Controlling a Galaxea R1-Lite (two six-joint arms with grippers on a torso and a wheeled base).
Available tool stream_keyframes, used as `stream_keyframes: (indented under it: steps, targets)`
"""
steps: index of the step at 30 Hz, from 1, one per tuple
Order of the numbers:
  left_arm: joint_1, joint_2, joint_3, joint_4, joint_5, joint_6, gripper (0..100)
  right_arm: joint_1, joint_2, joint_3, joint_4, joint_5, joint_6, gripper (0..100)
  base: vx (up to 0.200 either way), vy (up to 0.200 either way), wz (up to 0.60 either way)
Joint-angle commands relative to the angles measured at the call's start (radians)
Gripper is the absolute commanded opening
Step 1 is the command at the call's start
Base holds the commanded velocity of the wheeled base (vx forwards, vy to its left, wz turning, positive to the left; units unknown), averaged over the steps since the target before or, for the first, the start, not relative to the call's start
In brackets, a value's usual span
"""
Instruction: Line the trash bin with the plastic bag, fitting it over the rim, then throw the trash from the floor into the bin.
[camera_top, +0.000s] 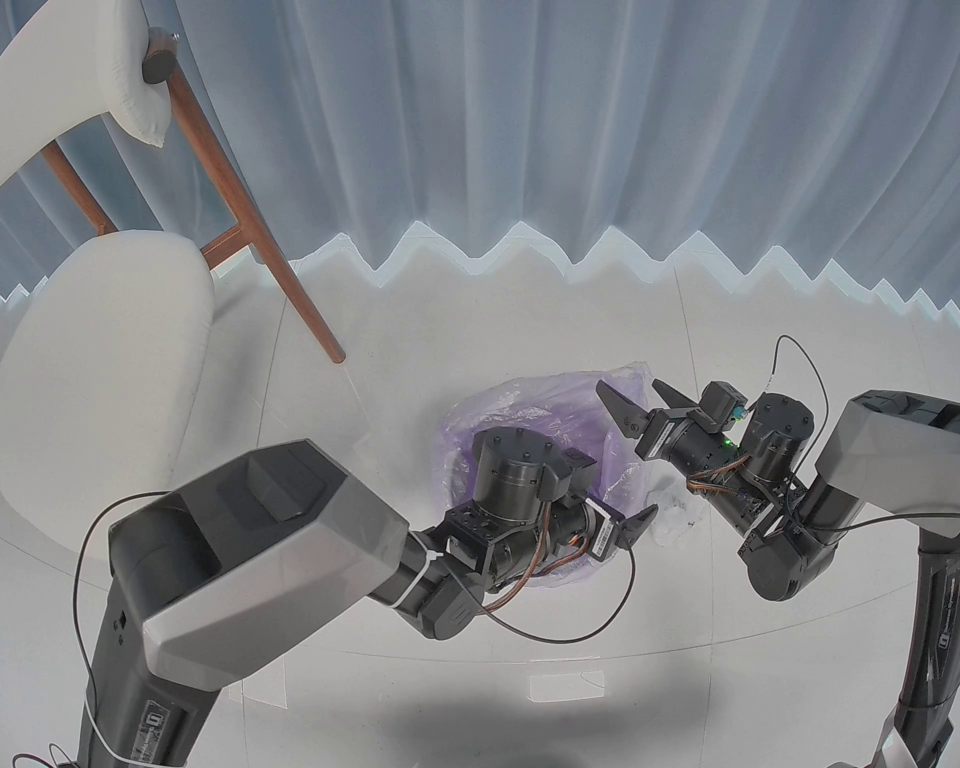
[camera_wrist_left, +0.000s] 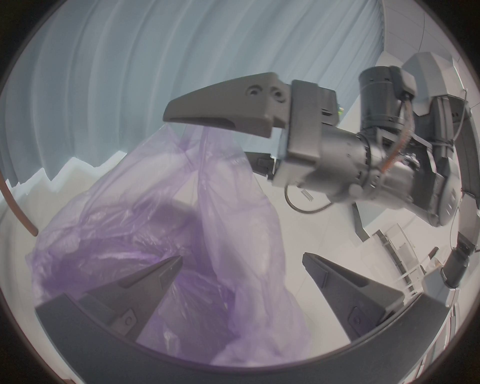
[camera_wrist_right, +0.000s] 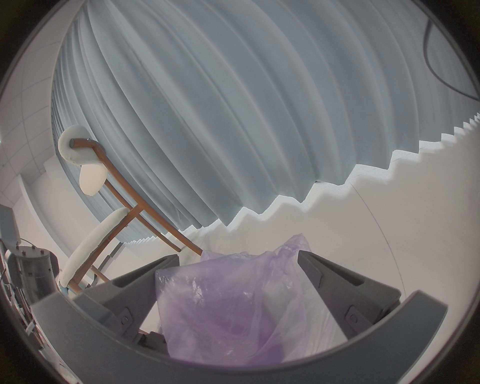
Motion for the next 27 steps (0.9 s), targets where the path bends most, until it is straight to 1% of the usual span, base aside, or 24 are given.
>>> stream_keyframes:
  steps: [1,5,9,10,21,27]
  targets:
    - [-0.001,0.035,-0.064,0.0,0.013,-0.003,100,0.01,-0.02,0.002,-0.013,0.001,-0.001,100,0.0,0.0,0.0]
    - [0.003,0.026,-0.084,0.0,0.056,-0.004,100,0.011,-0.02,0.006,-0.013,-0.001,-0.001,100,0.0,0.0,0.0]
    - [0.002,0.027,-0.091,0.0,0.063,-0.009,100,0.011,-0.018,0.014,-0.015,-0.01,-0.002,100,0.0,0.0,0.0]
    - [0.0,0.029,-0.091,0.0,0.063,-0.009,0,0.011,-0.018,0.014,-0.013,-0.01,-0.002,100,0.0,0.0,0.0]
    - [-0.003,0.069,-0.105,0.0,0.063,-0.009,0,0.008,-0.05,0.003,-0.012,-0.01,0.004,100,0.0,0.0,0.0]
    - [-0.001,0.099,-0.125,-0.001,0.063,-0.009,0,0.01,-0.125,0.02,-0.001,-0.009,0.056,100,0.0,0.0,0.0]
